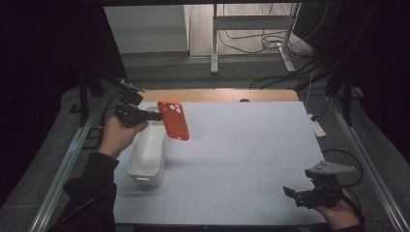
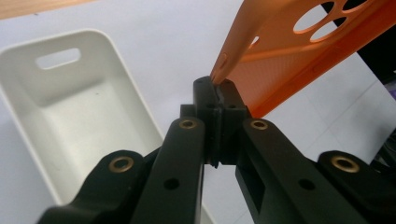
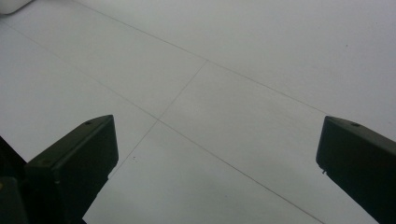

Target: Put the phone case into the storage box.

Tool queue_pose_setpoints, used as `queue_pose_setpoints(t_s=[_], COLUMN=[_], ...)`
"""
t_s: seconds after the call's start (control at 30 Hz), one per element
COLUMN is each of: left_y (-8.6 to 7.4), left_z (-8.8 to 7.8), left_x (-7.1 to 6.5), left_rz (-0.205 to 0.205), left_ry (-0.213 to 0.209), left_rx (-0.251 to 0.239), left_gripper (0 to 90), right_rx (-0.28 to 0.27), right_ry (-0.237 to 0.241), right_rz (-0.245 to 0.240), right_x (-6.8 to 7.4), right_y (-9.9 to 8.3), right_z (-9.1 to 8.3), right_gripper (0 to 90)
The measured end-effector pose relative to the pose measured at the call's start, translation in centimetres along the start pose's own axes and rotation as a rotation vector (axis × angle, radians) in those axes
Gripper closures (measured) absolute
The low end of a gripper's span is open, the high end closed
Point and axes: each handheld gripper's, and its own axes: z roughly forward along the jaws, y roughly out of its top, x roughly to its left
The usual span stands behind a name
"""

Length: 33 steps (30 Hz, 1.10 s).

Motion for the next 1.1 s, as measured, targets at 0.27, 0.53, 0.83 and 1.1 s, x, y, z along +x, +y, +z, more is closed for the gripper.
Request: queue_pose_setpoints(t_s=[0.27,0.53,0.83,1.1], left_y=[0.8,1.2,1.4,1.7], left_z=[-0.9,-1.7,-1.9,-2.0], left_x=[0.9,2.2,4.0,5.3], left_rz=[-0.005,-0.023,-0.060,-0.078], left_ry=[0.041,0.081,0.113,0.144], left_rx=[-0.004,-0.010,-0.020,-0.019], left_gripper=[89.0,89.0,89.0,89.0], right_rx=[-0.004,-0.011,-0.012,-0.008], right_ry=[0.000,0.003,0.003,0.005], right_rz=[-0.013,-0.022,-0.024,-0.030], right_x=[0.1,0.2,0.2,0.3], right_y=[0.0,-0.1,-0.1,-0.1], right_z=[0.0,-0.1,-0.1,-0.1], right_gripper=[0.0,0.0,0.0,0.0])
